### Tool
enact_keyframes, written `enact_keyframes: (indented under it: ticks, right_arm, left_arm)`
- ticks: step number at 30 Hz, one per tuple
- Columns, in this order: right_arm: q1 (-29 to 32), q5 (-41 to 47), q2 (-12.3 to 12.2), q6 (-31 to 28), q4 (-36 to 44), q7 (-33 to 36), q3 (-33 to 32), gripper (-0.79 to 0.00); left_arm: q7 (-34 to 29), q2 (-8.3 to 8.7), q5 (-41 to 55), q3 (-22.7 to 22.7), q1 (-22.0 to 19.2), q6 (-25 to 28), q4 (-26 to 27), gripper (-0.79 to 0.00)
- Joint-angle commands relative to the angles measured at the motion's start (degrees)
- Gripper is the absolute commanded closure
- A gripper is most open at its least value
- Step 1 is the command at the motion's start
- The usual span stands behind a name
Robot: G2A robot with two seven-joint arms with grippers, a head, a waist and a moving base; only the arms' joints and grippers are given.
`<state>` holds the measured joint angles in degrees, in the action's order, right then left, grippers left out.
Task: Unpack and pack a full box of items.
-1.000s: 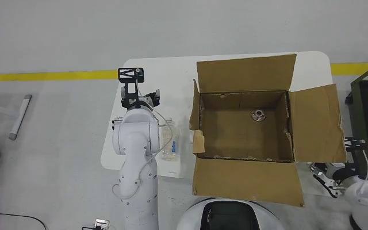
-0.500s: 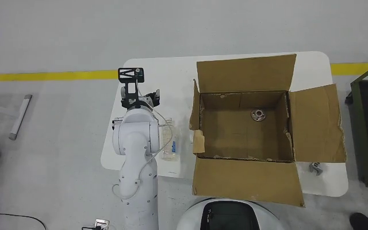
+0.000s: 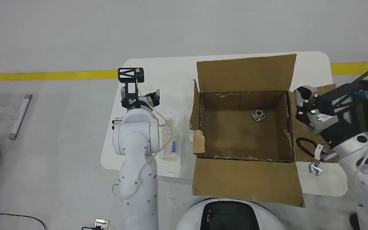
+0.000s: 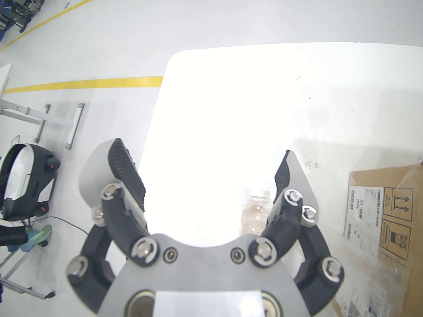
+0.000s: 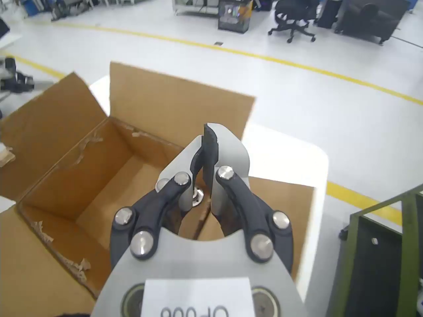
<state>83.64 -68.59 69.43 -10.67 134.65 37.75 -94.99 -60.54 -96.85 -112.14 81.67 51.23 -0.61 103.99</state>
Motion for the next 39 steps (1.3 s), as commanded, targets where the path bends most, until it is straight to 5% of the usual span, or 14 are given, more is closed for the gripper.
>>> enact_keyframes:
  ticks: [1, 12, 24, 30, 34, 39]
  right_arm:
    - [-0.29, -7.57, 0.17, 2.68, 0.0, 1.92, 7.54, 0.0]
    - [-6.21, -21.47, 1.41, 12.9, -9.14, 10.25, 20.67, 0.0]
    - [-6.27, -22.78, 1.43, 12.5, -11.01, 8.63, 20.9, 0.0]
    - [-12.07, -25.48, 2.02, 13.48, -18.44, 13.77, 22.13, 0.0]
    - [-16.39, -25.9, 2.41, 11.54, -22.98, 18.34, 23.35, -0.246]
    - [-19.88, -26.09, 2.93, 10.81, -26.63, 21.8, 24.66, -0.296]
  left_arm:
    - [0.0, 0.0, 0.0, 0.0, 0.0, 0.0, 0.0, -0.785]
    - [0.0, 0.0, 0.0, 0.0, 0.0, 0.0, 0.0, -0.785]
    - [0.0, 0.0, 0.0, 0.0, 0.0, 0.0, 0.0, -0.785]
    - [0.0, 0.0, 0.0, 0.0, 0.0, 0.0, 0.0, -0.785]
    - [0.0, 0.0, 0.0, 0.0, 0.0, 0.0, 0.0, -0.785]
    - [0.0, 0.0, 0.0, 0.0, 0.0, 0.0, 0.0, -0.785]
